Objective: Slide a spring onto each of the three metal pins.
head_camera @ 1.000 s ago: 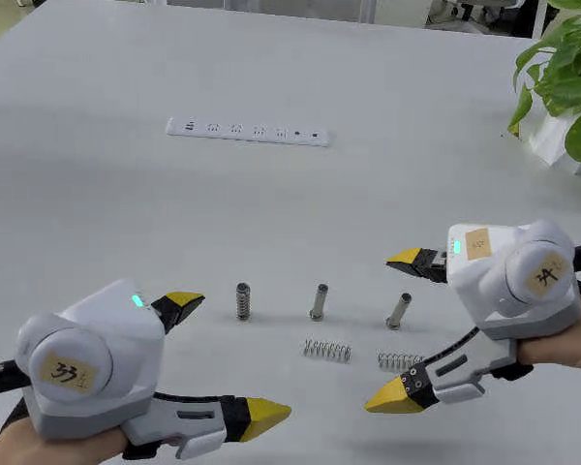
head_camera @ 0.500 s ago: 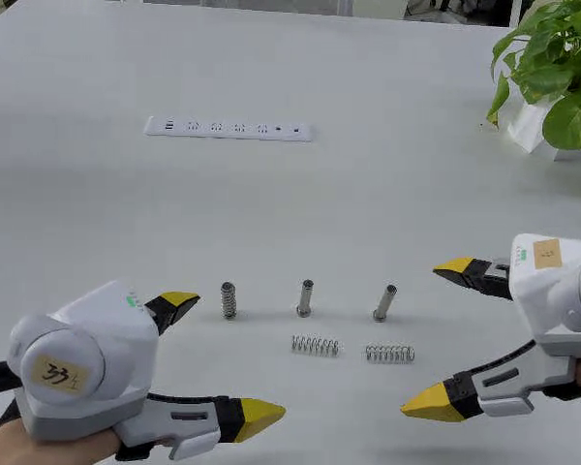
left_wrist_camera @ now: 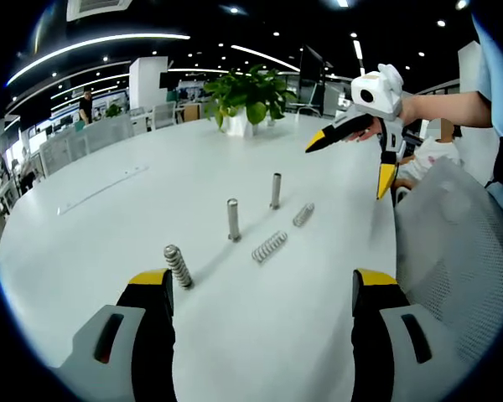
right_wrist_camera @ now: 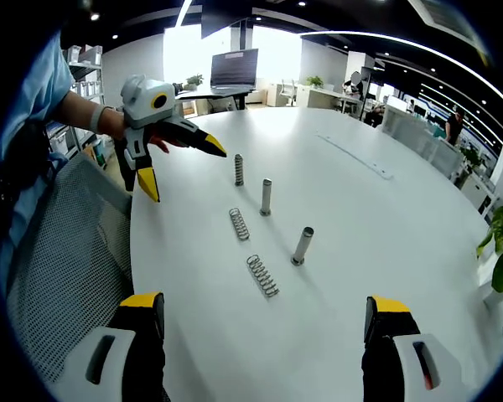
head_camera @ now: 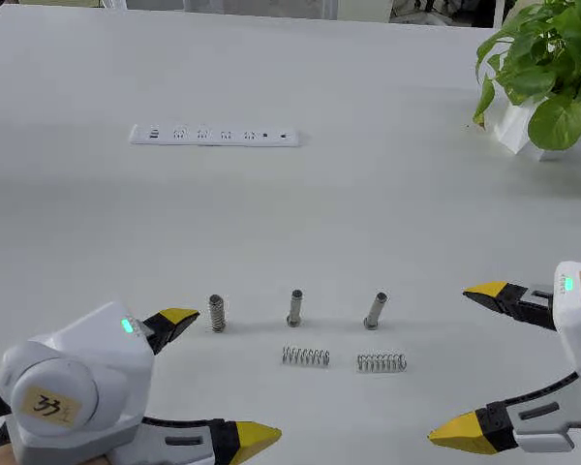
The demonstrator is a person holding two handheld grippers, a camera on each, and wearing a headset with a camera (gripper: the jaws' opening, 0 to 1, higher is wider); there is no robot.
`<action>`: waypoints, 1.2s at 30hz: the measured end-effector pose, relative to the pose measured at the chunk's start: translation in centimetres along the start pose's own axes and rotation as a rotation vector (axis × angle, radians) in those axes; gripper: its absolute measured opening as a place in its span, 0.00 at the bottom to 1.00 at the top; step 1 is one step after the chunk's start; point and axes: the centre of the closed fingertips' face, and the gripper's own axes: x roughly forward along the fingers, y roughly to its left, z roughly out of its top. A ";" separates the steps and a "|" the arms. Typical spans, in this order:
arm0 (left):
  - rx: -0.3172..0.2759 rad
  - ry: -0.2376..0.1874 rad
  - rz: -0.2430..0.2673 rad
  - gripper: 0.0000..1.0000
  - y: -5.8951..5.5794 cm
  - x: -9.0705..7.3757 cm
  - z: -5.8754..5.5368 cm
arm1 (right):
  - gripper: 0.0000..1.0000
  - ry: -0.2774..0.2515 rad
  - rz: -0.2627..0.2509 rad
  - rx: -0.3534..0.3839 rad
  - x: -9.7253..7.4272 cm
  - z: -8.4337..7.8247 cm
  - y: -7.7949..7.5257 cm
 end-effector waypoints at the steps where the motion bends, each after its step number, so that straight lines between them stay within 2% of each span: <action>1: 0.005 -0.005 -0.006 0.83 -0.1 0.1 0.1 | 0.99 0.006 -0.004 0.008 -0.1 -0.2 0.0; 4: 0.006 -0.031 -0.023 0.76 -0.3 0.6 0.5 | 0.99 0.002 -0.013 0.017 -0.5 -0.3 0.1; 6: 0.015 -0.021 -0.035 0.74 -0.4 1.2 0.4 | 0.99 0.003 -0.021 0.022 -0.7 -0.6 0.1; 8: 0.050 -0.008 -0.050 0.70 -0.4 1.6 0.3 | 0.99 0.005 -0.023 0.026 -0.9 -0.8 0.3; 12: 0.054 0.000 -0.065 0.66 -0.3 2.3 0.4 | 0.99 0.014 -0.028 0.034 -1.3 -1.2 0.6; 14: 0.065 0.005 -0.090 0.57 -0.5 2.7 0.4 | 0.99 0.017 -0.028 0.041 -1.5 -1.4 0.8; 16: 0.084 0.022 -0.101 0.50 -0.6 3.1 0.2 | 0.99 0.018 -0.031 0.049 -1.5 -1.6 0.9; 20: 0.093 0.048 -0.136 0.48 -0.7 4.2 -0.1 | 0.99 0.017 -0.042 0.069 -1.6 -1.7 1.1; 23: 0.128 0.090 -0.168 0.39 -1.0 5.0 -0.8 | 0.99 0.013 -0.042 0.078 -1.7 -1.8 1.3; 25: 0.137 0.102 -0.166 0.38 -0.9 5.5 -0.9 | 0.99 0.016 -0.042 0.079 -1.7 -2.0 1.4; 28: 0.183 0.137 -0.159 0.35 -0.7 6.0 -1.3 | 0.99 0.021 -0.045 0.085 -1.8 -2.4 1.5; 29: 0.200 0.161 -0.150 0.33 -0.5 6.3 -1.6 | 0.99 0.021 -0.045 0.091 -1.8 -2.5 1.5; 36: 0.193 0.184 -0.153 0.29 -0.4 7.3 -1.6 | 0.99 0.013 -0.053 0.112 -2.1 -2.8 1.4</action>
